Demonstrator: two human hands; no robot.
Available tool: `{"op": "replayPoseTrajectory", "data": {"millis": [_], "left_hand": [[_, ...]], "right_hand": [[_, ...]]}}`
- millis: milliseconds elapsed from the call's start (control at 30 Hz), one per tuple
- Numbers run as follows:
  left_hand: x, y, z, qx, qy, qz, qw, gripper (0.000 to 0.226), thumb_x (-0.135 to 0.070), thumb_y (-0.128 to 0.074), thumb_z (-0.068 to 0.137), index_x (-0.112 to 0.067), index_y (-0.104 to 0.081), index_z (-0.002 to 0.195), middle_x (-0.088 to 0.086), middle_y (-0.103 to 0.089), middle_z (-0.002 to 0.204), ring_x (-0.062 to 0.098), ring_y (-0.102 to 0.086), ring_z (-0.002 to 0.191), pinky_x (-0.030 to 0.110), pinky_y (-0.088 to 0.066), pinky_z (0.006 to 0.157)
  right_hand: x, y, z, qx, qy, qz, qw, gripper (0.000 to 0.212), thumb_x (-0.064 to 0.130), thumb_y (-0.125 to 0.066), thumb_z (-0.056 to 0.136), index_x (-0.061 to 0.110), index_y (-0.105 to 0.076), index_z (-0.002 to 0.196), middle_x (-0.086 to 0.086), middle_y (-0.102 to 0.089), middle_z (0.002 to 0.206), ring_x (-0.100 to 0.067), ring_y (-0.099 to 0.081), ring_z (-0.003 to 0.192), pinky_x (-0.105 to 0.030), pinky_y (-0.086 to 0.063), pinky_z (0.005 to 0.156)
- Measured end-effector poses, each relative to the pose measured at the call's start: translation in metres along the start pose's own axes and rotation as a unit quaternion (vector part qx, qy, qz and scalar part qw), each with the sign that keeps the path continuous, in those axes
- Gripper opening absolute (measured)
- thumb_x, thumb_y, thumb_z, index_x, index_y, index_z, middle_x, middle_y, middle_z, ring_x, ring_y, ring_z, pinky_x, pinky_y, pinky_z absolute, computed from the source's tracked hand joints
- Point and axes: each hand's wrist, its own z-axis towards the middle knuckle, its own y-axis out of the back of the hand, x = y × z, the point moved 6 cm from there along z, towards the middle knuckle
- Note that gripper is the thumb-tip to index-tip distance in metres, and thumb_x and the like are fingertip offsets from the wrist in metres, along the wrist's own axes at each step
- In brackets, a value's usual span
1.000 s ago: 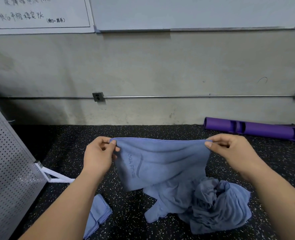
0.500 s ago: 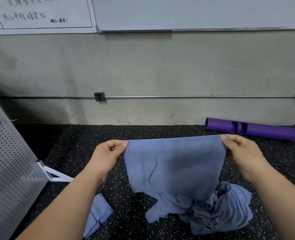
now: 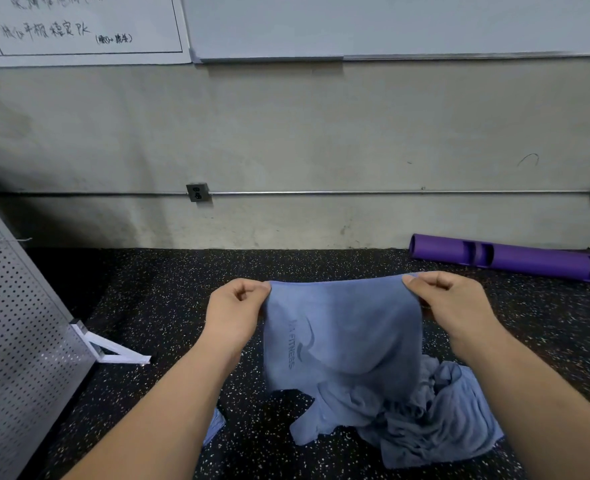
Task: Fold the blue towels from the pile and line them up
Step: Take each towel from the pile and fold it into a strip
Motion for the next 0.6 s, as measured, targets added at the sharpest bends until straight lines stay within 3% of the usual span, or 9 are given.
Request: {"op": "replayPoseTrajectory", "data": {"millis": [100, 267, 433, 533, 600], "left_hand": [[-0.003, -0.015, -0.007, 0.028, -0.018, 0.001, 0.999, 0.011, -0.023, -0.079, 0.095, -0.016, -0.079, 0.086, 0.003, -0.067, 0.073, 0.013, -0.056, 0.066, 0.036, -0.051, 0.069], [-0.011, -0.035, -0.024, 0.066, -0.04, 0.007, 0.997, 0.011, -0.024, -0.08, 0.095, -0.015, -0.077, 0.089, -0.006, -0.056, 0.064, 0.008, -0.047, 0.059, 0.025, -0.044, 0.064], [-0.019, -0.046, -0.037, 0.1, -0.056, 0.008, 0.993, 0.007, -0.02, -0.078, 0.096, -0.013, -0.079, 0.093, 0.009, -0.074, 0.072, 0.012, -0.065, 0.066, 0.026, -0.054, 0.074], [-0.019, -0.051, -0.042, 0.119, -0.051, 0.008, 0.992, 0.006, -0.02, -0.079, 0.096, -0.017, -0.08, 0.092, 0.01, -0.077, 0.078, 0.013, -0.07, 0.071, 0.028, -0.057, 0.077], [-0.019, -0.053, -0.045, 0.123, -0.046, 0.004, 0.991, 0.005, -0.02, -0.079, 0.096, -0.018, -0.081, 0.091, 0.01, -0.078, 0.08, 0.015, -0.07, 0.073, 0.034, -0.059, 0.08]], "right_hand": [[0.007, -0.019, -0.011, 0.028, 0.015, -0.018, 0.999, 0.005, 0.017, -0.085, 0.09, 0.015, -0.083, 0.093, -0.005, -0.081, 0.085, -0.01, -0.073, 0.072, -0.023, -0.058, 0.063], [0.007, -0.053, -0.026, 0.083, 0.03, -0.031, 0.996, 0.008, 0.017, -0.079, 0.095, 0.016, -0.084, 0.101, -0.002, -0.082, 0.091, -0.027, -0.078, 0.096, -0.047, -0.064, 0.091], [0.006, -0.079, -0.038, 0.111, 0.05, -0.052, 0.991, 0.009, 0.018, -0.077, 0.097, 0.019, -0.083, 0.103, 0.002, -0.082, 0.091, -0.021, -0.079, 0.093, -0.048, -0.064, 0.091], [0.006, -0.09, -0.046, 0.115, 0.063, -0.049, 0.99, 0.009, 0.016, -0.077, 0.097, 0.022, -0.083, 0.1, 0.001, -0.081, 0.087, -0.026, -0.078, 0.088, -0.045, -0.064, 0.085], [0.007, -0.096, -0.051, 0.124, 0.077, -0.058, 0.988, 0.01, 0.016, -0.077, 0.097, 0.024, -0.082, 0.098, 0.004, -0.081, 0.088, -0.021, -0.078, 0.088, -0.044, -0.065, 0.086]]}}
